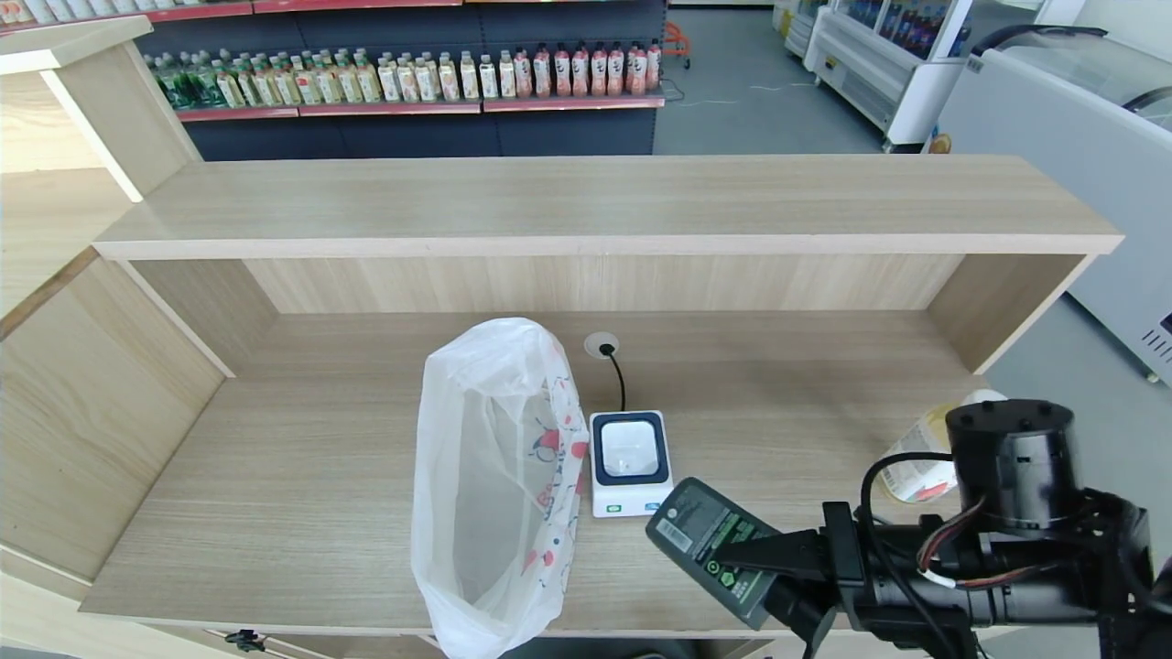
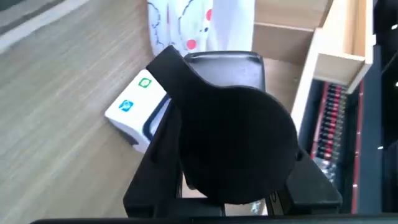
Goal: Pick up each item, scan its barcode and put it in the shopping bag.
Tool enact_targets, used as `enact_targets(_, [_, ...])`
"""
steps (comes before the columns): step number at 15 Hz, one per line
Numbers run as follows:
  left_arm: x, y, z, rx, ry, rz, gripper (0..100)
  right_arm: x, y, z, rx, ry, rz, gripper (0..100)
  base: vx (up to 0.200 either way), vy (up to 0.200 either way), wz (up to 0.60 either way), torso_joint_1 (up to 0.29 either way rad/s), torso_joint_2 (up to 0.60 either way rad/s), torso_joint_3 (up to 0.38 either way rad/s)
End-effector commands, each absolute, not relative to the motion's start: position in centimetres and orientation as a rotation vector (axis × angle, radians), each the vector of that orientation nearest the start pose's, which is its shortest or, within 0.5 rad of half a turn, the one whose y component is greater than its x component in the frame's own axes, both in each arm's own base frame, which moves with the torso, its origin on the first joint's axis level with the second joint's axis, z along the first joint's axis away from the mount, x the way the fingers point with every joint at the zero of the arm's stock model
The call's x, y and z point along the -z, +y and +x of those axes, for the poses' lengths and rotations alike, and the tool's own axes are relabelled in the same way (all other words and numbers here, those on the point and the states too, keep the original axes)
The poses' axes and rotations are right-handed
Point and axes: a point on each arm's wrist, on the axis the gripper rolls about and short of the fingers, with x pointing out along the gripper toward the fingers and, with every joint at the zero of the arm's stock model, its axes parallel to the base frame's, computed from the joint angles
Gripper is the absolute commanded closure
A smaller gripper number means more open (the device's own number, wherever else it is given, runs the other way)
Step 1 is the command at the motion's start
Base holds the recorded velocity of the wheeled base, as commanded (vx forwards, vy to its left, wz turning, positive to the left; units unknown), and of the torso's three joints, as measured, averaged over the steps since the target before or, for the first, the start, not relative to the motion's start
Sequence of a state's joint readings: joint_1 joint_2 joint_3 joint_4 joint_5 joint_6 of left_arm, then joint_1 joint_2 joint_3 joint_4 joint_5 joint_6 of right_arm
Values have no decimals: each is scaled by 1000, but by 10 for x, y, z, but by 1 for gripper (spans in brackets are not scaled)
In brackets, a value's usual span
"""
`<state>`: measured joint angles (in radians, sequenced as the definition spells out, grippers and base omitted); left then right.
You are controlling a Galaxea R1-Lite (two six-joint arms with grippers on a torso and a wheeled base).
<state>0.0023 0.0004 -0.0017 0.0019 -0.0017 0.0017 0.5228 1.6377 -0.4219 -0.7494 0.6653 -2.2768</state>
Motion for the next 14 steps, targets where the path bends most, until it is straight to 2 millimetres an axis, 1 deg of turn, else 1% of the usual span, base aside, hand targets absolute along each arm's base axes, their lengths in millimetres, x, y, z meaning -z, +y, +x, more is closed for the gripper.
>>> enact_targets(1, [-76, 0, -23, 0, 0, 2, 0, -96, 158, 205, -1198, -1115, -1859, 100, 0, 0, 0, 0, 0, 0])
enact_targets(4, [-76, 0, -23, 0, 0, 2, 0, -84, 178, 212, -1118, -1235, -1876, 100, 0, 0, 0, 0, 0, 0])
enact_targets(6, [-76, 0, -23, 0, 2, 2, 0, -90, 194, 205, -1086, -1334, -1858, 100, 0, 0, 0, 0, 0, 0])
enact_targets(7, [-76, 0, -23, -2, 0, 2, 0, -90, 194, 205, -1085, -1336, -1857, 100, 0, 0, 0, 0, 0, 0])
enact_targets(8, [-76, 0, -23, -2, 2, 2, 0, -93, 203, 194, -1092, -1398, -1834, 100, 0, 0, 0, 0, 0, 0])
enact_targets(9, [-76, 0, -23, -2, 2, 2, 0, -93, 207, 193, -1093, -1409, -1833, 100, 0, 0, 0, 0, 0, 0])
enact_targets(12, [-76, 0, -23, -2, 2, 2, 0, -86, 211, 199, -1090, -1408, -1837, 100, 0, 0, 0, 0, 0, 0])
enact_targets(13, [-76, 0, -23, 0, 0, 2, 0, -86, 213, 200, -1061, -1429, -1846, 100, 0, 0, 0, 0, 0, 0])
enact_targets(14, [-76, 0, -23, -2, 2, 2, 0, -90, 214, 201, -1014, -1460, -1855, 100, 0, 0, 0, 0, 0, 0])
